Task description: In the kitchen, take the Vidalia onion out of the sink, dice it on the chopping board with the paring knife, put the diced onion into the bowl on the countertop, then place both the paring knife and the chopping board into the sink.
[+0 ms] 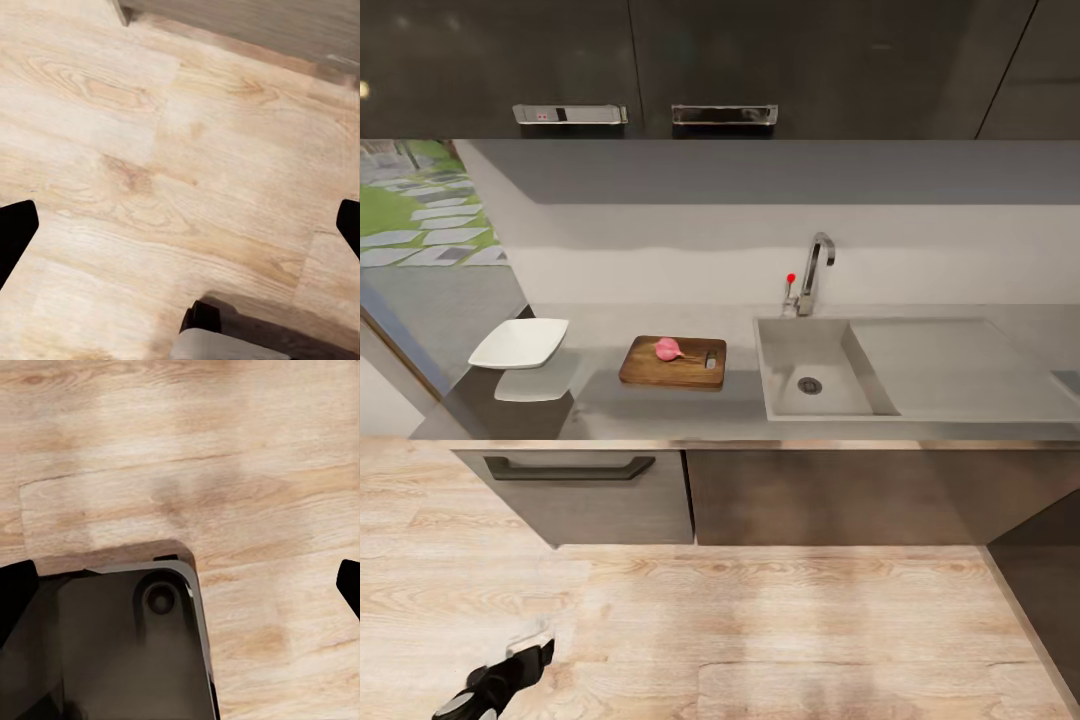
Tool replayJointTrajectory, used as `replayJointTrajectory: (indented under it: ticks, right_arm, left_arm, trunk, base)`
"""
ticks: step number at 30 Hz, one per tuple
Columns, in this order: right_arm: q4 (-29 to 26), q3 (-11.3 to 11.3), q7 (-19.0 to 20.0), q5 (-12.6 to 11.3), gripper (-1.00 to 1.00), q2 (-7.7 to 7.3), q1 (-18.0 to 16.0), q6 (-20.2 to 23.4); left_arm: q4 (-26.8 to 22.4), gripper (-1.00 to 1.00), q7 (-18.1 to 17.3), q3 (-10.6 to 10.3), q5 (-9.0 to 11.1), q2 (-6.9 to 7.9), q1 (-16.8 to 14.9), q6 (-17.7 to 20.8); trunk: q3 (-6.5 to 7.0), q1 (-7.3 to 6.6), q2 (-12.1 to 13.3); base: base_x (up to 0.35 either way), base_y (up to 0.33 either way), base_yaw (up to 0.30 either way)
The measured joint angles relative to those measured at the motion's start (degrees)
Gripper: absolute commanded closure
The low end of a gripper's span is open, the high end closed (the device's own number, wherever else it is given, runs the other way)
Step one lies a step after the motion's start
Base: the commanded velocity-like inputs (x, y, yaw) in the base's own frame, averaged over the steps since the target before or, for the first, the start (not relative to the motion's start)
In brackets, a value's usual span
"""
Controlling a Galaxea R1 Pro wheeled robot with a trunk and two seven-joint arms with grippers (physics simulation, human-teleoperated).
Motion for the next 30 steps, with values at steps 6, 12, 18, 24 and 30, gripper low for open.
replayJointTrajectory:
  ticks: [6,12,18,24,30]
  right_arm:
    - [-0.5,0.0,0.2,0.0,-1.0,-0.03,0.0,-0.4]
    - [-1.9,0.0,0.1,0.1,-1.0,-0.03,0.0,-1.0]
    - [-2.5,0.0,0.1,0.1,-1.0,-0.06,0.0,-1.2]
    - [-3.8,0.0,0.1,0.1,-1.0,-0.11,0.0,-1.3]
    - [-4.1,0.0,0.2,0.1,-1.0,-0.18,0.0,-2.5]
  left_arm:
    - [12.8,-1.0,-1.5,-3.2,-0.2,-4.33,0.0,-9.3]
    - [14.4,-1.0,-1.9,-8.8,-0.2,-4.99,0.0,-10.6]
    - [16.9,-1.0,-2.0,-13.5,-0.2,-6.2,0.0,-13.7]
    - [19.4,-1.0,-1.9,-17.3,-0.2,-8.3,0.0,-15.2]
    - [21.2,-1.0,-2.0,-17.7,-0.1,-8.79,0.0,-15.4]
  trunk:
    - [0.0,0.0,0.0]
    - [0.0,0.0,0.0]
    - [0.0,0.0,0.0]
    - [0.0,0.0,0.0]
    - [0.0,0.0,0.0]
  base:
    - [0.0,0.0,0.0]
    - [0.0,0.0,0.0]
    - [0.0,0.0,0.0]
    - [0.0,0.0,0.0]
    - [0.0,0.0,0.0]
